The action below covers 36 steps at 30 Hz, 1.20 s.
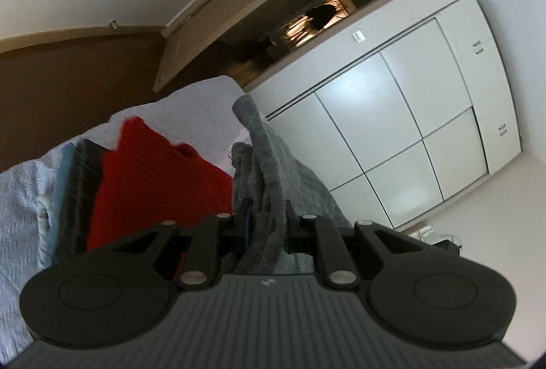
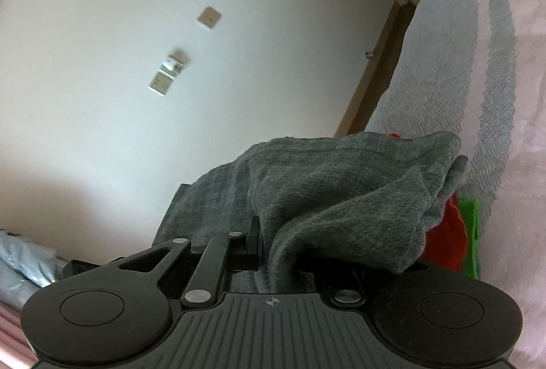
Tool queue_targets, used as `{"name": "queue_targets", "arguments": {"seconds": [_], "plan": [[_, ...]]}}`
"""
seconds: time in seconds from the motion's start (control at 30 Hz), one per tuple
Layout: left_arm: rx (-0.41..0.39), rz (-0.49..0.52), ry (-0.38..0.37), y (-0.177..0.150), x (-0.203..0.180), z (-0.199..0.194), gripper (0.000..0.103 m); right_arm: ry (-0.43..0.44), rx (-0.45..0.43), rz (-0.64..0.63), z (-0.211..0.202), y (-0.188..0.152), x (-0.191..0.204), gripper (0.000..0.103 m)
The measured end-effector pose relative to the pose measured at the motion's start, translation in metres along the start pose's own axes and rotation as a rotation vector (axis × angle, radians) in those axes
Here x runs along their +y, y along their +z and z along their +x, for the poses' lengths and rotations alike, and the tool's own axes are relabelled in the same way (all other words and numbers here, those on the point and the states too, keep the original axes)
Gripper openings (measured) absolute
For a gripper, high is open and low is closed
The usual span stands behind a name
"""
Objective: Fold clothes
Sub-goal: 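Carry the plaid shorts with both grippers toward the clothes stack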
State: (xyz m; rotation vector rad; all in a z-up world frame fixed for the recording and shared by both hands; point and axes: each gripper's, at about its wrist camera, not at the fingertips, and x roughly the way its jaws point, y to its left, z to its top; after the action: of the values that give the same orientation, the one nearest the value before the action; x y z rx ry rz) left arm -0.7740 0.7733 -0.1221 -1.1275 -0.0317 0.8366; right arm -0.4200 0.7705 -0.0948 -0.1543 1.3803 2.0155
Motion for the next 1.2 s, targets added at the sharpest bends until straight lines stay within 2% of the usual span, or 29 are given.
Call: {"name": "queue_targets", "arguments": {"seconds": [0.17,0.3,0.4,0.43,0.47,0.53,0.63,0.7,0.73,0.8,0.83,0.87,0.9,0.93,0.97,1.0,1.07,1.17,1.2], "plan": [[0.028,-0.038,0.018,0.022,0.034,0.011,0.013,-0.029,0.04,0.052,0.031,0.008,-0.02,0.009],[0.04,-0.046,0.013,0.012,0.047,0.007,0.013,-0.028,0.057,0.066,0.039,0.01,-0.029,0.009],[0.049,-0.053,0.036,0.007,0.058,0.008,0.013,-0.077,0.086,0.041,0.053,0.008,-0.035,0.01],[0.052,-0.056,0.049,0.005,0.062,0.008,0.014,-0.09,0.098,0.05,0.058,0.006,-0.039,0.023],[0.053,-0.059,0.065,0.003,0.067,0.01,0.015,-0.112,0.093,0.065,0.061,0.005,-0.044,0.048],[0.051,-0.077,0.085,0.001,0.076,0.007,0.018,-0.157,0.061,0.086,0.062,0.002,-0.053,0.067],[0.042,-0.08,0.079,0.006,0.075,0.005,0.02,-0.155,-0.015,0.144,0.048,0.002,-0.07,0.067],[0.026,-0.065,0.087,0.015,0.072,0.004,0.028,-0.158,-0.065,0.205,0.039,0.006,-0.084,0.067],[0.014,-0.067,0.092,0.02,0.072,0.004,0.039,-0.161,-0.088,0.232,0.036,0.01,-0.091,0.067],[-0.004,-0.075,0.098,0.032,0.072,0.007,0.043,-0.159,-0.117,0.275,0.033,0.018,-0.104,0.067],[0.001,-0.072,0.099,0.037,0.072,0.01,0.043,-0.153,-0.12,0.29,0.034,0.021,-0.11,0.066],[0.007,-0.068,0.101,0.041,0.072,0.014,0.041,-0.16,-0.117,0.288,0.036,0.027,-0.114,0.061],[0.022,-0.055,0.1,0.044,0.071,0.019,0.038,-0.172,-0.107,0.265,0.039,0.028,-0.113,0.048],[0.038,-0.04,0.1,0.047,0.07,0.024,0.031,-0.19,-0.099,0.23,0.042,0.026,-0.11,0.015],[0.048,-0.026,0.098,0.047,0.069,0.027,0.012,-0.21,-0.091,0.194,0.044,0.024,-0.106,0.01],[0.057,-0.007,0.092,0.048,0.067,0.03,0.002,-0.214,-0.11,0.15,0.043,0.022,-0.101,0.005],[0.026,0.056,0.075,0.048,0.061,0.026,0.003,-0.218,-0.164,0.067,0.037,0.02,-0.091,0.004],[-0.073,0.174,0.061,0.045,0.049,0.008,0.002,-0.191,-0.263,-0.008,0.028,0.019,-0.084,0.003],[-0.096,0.193,0.065,0.045,0.048,0.004,0.002,-0.197,-0.262,-0.009,0.03,0.02,-0.085,0.003]]}}
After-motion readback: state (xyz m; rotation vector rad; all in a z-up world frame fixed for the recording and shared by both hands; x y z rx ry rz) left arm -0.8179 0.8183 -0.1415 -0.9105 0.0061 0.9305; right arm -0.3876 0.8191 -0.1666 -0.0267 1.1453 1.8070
